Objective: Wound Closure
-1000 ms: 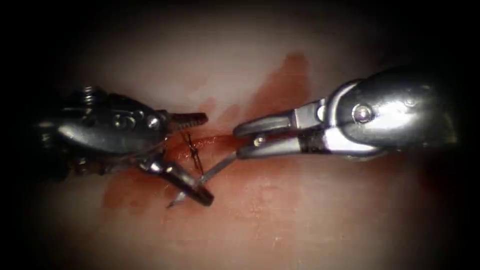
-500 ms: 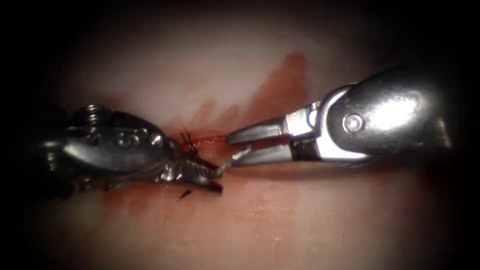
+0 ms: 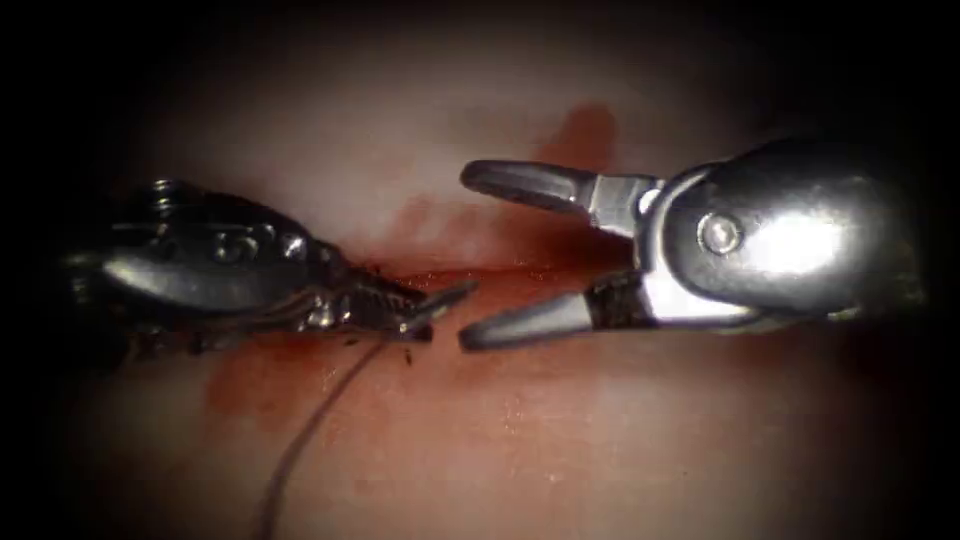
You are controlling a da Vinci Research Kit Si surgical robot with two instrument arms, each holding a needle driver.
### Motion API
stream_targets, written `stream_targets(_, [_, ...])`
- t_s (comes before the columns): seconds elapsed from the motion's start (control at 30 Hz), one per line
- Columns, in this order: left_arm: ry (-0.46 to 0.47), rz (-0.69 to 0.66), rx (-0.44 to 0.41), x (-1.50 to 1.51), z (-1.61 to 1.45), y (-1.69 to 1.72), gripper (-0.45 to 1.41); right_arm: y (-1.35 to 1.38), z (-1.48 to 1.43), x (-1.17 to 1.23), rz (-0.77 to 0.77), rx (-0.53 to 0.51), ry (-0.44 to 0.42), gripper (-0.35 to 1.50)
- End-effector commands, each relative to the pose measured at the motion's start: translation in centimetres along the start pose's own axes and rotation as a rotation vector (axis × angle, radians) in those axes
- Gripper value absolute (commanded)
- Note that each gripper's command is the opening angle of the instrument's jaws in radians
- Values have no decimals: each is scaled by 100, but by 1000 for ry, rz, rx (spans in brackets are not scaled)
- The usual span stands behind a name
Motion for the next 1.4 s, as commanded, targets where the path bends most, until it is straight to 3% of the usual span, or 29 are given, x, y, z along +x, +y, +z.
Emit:
stream_targets(0.03, [29,-11,-1,1,7,-1,-45,-7,8,-1,12,-33,-3,148])
stream_targets(0.17, [155,-126,-14,10,1,-1,-45,-17,8,4,-35,-173,-2,135])
stream_targets(0.53, [219,-238,2,16,11,10,-45,-8,23,19,-161,-433,20,125])
stream_targets(0.7, [226,-243,4,17,9,10,-45,-14,34,13,-221,-409,21,118])
stream_targets(1.0, [246,-253,9,19,5,8,-45,-19,28,8,-229,-445,-3,88])
stream_targets(1.17, [246,-255,8,20,4,8,-45,-21,26,10,-227,-443,-5,81])
stream_targets(1.23, [245,-255,6,19,4,9,-45,-24,26,12,-229,-431,5,61])
stream_targets(1.27, [245,-255,6,19,4,9,-45,-23,26,11,-230,-426,8,59])
stream_targets(1.3, [244,-254,4,19,4,9,-45,-23,26,11,-232,-420,15,41])
stream_targets(1.37, [244,-254,4,19,4,9,-45,-24,25,12,-234,-410,24,-26])
stream_targets(1.4, [244,-255,4,19,4,9,-45,-26,25,12,-243,-371,49,-35])
